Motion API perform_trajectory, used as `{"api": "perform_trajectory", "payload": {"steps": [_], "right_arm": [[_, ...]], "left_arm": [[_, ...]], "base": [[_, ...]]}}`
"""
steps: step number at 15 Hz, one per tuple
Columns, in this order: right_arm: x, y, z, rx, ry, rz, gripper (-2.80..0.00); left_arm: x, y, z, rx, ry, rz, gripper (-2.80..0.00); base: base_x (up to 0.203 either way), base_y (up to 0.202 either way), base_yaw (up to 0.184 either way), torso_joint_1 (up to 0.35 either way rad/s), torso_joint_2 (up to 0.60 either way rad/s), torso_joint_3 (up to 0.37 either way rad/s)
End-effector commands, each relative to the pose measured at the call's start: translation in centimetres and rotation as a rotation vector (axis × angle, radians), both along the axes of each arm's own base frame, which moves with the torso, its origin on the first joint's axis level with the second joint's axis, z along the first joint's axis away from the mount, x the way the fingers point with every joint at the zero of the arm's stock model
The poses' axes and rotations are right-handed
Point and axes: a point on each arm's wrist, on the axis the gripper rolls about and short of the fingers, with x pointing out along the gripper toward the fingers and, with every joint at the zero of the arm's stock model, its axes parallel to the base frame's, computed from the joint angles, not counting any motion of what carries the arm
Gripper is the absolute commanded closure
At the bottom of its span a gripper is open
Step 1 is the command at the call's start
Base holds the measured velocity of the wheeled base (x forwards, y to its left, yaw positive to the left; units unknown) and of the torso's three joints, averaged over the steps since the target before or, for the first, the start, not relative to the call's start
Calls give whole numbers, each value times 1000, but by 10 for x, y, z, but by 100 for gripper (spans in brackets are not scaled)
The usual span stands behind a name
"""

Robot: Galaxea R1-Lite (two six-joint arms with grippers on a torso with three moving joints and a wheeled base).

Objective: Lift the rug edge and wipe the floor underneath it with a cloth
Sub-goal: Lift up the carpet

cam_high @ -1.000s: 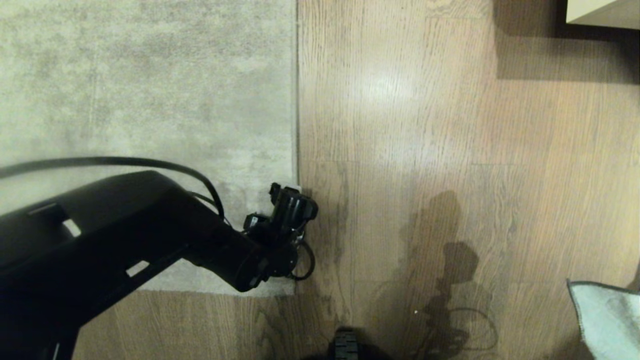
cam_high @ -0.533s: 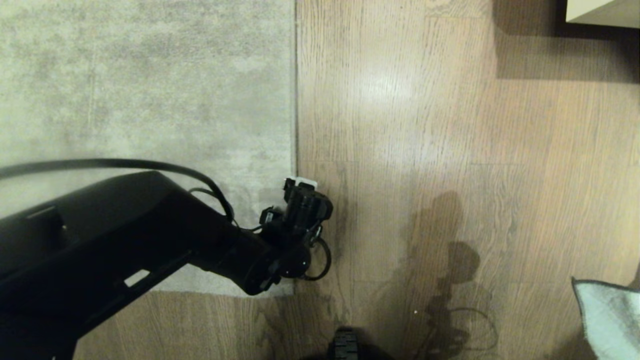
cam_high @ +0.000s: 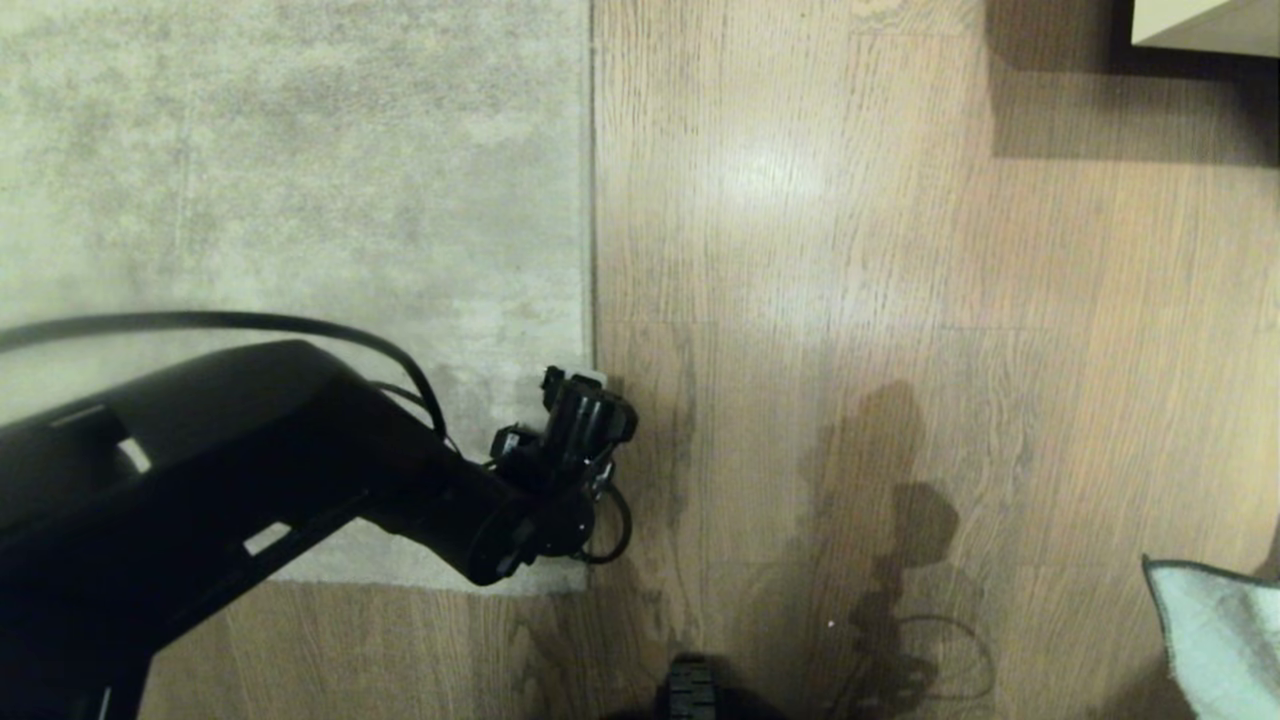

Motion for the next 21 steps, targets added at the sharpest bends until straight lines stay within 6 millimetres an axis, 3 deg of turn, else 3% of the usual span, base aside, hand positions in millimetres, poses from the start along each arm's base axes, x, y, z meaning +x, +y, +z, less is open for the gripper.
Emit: {"api": "perform_trajectory", "payload": {"steps": [1, 8, 16, 21], "right_arm": [[0, 0, 0, 0, 1, 1, 0], [0, 0, 0, 0, 1, 1, 0], [0, 0, 0, 0, 1, 1, 0], [0, 0, 0, 0, 1, 1, 0]], "left_arm": [[6, 4, -9, -1, -4, 22, -280], [9, 13, -20, 10, 1, 43, -280], [-4, 72, -10, 144, 75, 104, -280], [-9, 103, 15, 224, 71, 127, -280]], "base": [[0, 0, 0, 0, 0, 0], [0, 0, 0, 0, 0, 0], [0, 0, 0, 0, 0, 0], [0, 0, 0, 0, 0, 0]]}}
